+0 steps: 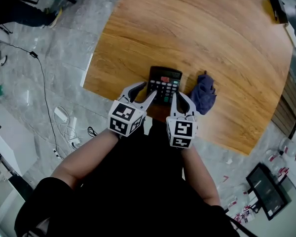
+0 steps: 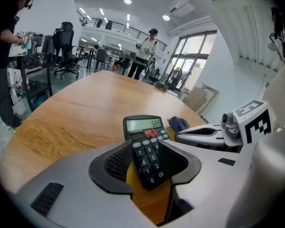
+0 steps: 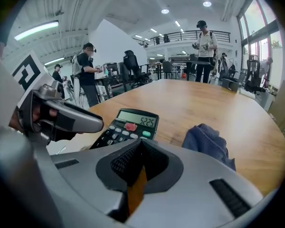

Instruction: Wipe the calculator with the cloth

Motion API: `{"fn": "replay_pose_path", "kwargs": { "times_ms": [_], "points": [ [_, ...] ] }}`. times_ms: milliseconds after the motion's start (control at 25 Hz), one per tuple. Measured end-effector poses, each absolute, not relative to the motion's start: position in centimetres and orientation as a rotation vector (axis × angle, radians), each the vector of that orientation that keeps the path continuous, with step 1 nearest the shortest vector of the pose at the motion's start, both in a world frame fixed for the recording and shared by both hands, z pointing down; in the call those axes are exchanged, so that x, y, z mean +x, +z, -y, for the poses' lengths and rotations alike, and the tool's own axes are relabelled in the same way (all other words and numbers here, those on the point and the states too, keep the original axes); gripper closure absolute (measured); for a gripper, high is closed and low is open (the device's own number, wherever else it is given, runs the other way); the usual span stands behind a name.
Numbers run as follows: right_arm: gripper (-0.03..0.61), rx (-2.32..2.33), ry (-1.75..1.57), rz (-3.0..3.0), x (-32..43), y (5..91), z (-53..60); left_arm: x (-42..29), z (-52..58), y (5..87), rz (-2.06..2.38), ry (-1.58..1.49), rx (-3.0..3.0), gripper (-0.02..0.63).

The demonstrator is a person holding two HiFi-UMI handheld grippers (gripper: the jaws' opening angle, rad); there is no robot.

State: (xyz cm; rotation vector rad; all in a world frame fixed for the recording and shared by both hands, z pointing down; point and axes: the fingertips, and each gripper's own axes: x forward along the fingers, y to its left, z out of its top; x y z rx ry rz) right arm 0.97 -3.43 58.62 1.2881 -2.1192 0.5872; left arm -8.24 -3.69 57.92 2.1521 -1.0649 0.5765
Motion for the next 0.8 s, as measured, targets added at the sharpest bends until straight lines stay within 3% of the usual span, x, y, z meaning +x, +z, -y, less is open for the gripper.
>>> {"fn": "replay_pose_path", "kwargs": {
  "times_ms": [800],
  "points": [
    [0.563, 1.372, 0.706, 2.015, 2.0, 61.1, 3.3, -7.3, 2.2, 60.3, 0.821, 0.528, 2.047, 0.42]
  ]
}}
